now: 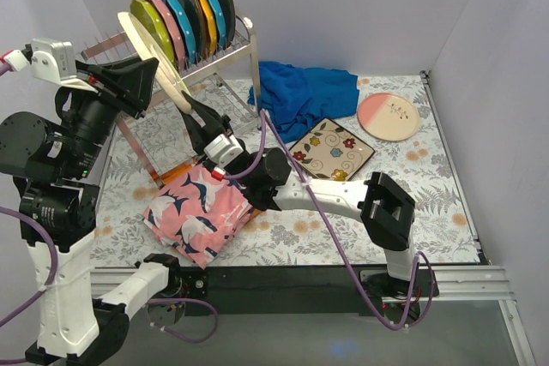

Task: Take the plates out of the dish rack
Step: Unload the plate from the dish rack.

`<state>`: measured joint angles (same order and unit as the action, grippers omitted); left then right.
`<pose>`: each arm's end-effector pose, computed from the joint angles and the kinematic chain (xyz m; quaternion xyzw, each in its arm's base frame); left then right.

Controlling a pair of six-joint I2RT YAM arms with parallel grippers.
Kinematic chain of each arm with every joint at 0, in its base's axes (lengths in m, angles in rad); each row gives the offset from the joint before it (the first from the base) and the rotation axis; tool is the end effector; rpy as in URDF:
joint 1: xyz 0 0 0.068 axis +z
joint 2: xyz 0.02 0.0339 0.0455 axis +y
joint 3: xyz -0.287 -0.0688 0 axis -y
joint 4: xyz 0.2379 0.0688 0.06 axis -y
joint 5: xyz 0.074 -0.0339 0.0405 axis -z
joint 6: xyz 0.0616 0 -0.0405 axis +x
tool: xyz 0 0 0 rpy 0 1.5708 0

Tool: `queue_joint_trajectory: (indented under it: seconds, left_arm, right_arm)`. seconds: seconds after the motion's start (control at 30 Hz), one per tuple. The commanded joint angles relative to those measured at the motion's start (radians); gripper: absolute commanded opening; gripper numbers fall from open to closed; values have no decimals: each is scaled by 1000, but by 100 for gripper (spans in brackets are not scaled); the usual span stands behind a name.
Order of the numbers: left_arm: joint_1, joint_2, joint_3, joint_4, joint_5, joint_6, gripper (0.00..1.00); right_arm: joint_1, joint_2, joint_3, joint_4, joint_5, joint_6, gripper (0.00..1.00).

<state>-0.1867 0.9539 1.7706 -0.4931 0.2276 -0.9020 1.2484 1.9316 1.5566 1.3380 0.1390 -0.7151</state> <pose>0.0958 -0.0323 0.6047 -0.1168 0.5757 -0.4744 0.6556 0.1481 0.4163 0.4615 -0.2114 0.2209 0.2308 0.9237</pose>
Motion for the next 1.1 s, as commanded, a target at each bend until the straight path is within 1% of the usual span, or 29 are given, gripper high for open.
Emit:
queue_joint_trajectory:
  seconds: [0.0, 0.17, 0.43, 0.6, 0.73, 0.83, 1.07]
  left_arm:
    - [-8, -21, -26, 111, 107, 6, 0]
    - [-8, -40, -39, 110, 134, -17, 0]
    - [-8, -46, -117, 120, 211, -100, 0]
    - [-7, -34, -155, 145, 277, -162, 0]
    - [-8, -37, -207, 178, 288, -205, 0]
    - [-8, -46, -252, 214, 300, -244, 0]
    - [-8, -52, -339, 277, 332, -302, 0]
  right_arm:
    - [54, -59, -58, 108, -62, -61, 1]
    - [71, -98, -113, 145, -33, -80, 1]
    - [101, -189, -289, 234, 45, -96, 1]
    - [117, -220, -329, 262, 86, -141, 1]
    - [123, -250, -360, 285, 157, -181, 1]
    - [123, -276, -418, 331, 194, -202, 1]
    - [121, -327, -507, 340, 237, -230, 1]
